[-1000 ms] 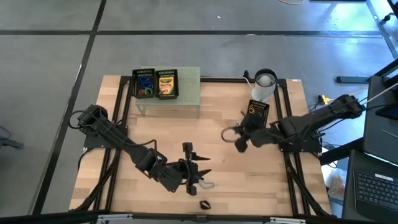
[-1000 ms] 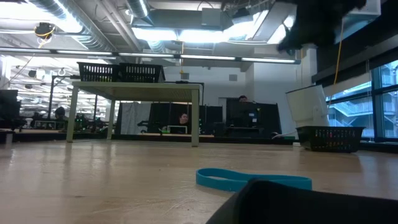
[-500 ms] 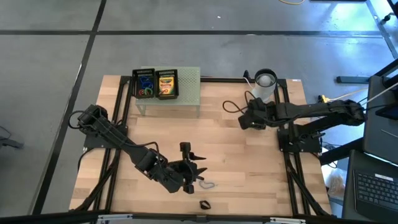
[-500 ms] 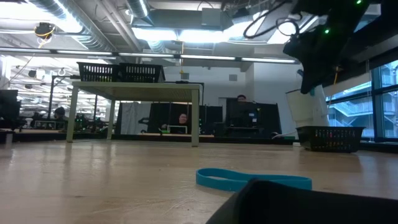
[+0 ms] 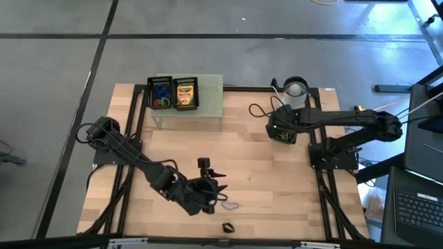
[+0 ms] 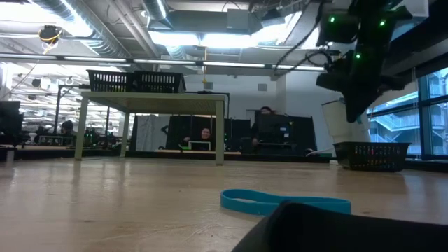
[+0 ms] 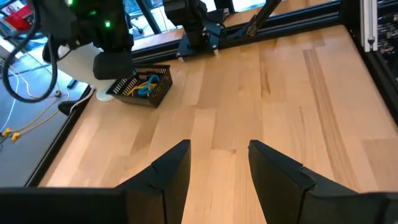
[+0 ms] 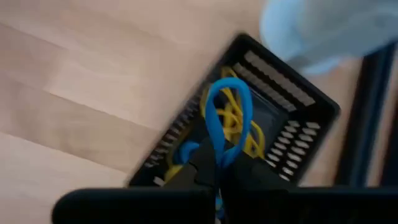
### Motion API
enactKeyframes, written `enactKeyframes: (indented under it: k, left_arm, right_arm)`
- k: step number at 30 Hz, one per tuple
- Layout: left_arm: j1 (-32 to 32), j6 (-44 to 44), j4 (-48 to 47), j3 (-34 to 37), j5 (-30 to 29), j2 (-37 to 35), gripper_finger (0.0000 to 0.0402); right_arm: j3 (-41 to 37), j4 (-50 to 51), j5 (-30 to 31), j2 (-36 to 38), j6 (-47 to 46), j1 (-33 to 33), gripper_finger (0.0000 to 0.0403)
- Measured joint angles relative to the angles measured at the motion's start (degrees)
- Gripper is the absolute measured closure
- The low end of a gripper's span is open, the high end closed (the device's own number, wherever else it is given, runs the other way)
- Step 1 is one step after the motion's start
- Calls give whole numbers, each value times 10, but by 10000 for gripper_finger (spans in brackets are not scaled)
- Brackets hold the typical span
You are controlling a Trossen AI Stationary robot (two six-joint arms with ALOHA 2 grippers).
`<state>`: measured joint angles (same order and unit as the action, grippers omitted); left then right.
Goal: Pick & Place Office Desk Supplies
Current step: Put the blue rubber band into the black bin
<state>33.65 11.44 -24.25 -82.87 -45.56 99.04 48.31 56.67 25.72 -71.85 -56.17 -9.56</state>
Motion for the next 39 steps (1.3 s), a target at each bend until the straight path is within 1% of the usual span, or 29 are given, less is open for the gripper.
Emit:
enactKeyframes:
  k: [5, 9, 12, 17, 26, 30, 33, 37, 39]
  left_arm:
    - [0, 0, 0, 0, 0, 0, 247]
    - [0, 0, 0, 0, 0, 0, 247]
    - [0, 0, 0, 0, 0, 0, 248]
    - [0, 0, 0, 0, 0, 0, 249]
    - [0, 0, 0, 0, 0, 0, 249]
    - [0, 8, 0, 0, 0, 0, 249]
    - [0, 28, -1, 0, 5, 5, 249]
    - [1, 60, -27, 0, 10, 29, 248]
    - [1, 74, -43, 0, 35, 41, 245]
  right_arm:
    - [0, 32, -28, -21, 0, -26, 399]
    - [0, 30, -22, -28, 2, -28, 392]
    - [0, 31, -16, -28, 14, -28, 374]
    - [0, 32, -17, -28, 26, -28, 322]
    - [0, 33, -17, -28, 27, -27, 195]
    - [0, 35, -19, -28, 29, -27, 158]
    - [0, 36, -27, -28, 29, -18, 148]
    - [0, 36, -40, -28, 31, 17, 150]
    - [0, 35, -41, -28, 26, 50, 156]
